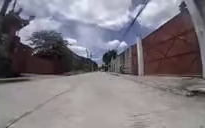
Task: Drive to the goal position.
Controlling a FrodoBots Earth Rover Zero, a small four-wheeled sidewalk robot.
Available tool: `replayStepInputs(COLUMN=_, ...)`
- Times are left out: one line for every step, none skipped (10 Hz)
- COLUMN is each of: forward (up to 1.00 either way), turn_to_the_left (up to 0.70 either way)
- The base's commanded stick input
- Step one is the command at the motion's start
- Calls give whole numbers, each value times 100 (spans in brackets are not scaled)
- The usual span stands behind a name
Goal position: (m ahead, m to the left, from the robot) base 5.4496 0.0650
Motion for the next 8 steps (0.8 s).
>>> replayStepInputs(forward=70, turn_to_the_left=-35)
replayStepInputs(forward=70, turn_to_the_left=-31)
replayStepInputs(forward=70, turn_to_the_left=-23)
replayStepInputs(forward=70, turn_to_the_left=-13)
replayStepInputs(forward=70, turn_to_the_left=-9)
replayStepInputs(forward=70, turn_to_the_left=-8)
replayStepInputs(forward=70, turn_to_the_left=-7)
replayStepInputs(forward=70, turn_to_the_left=-6)
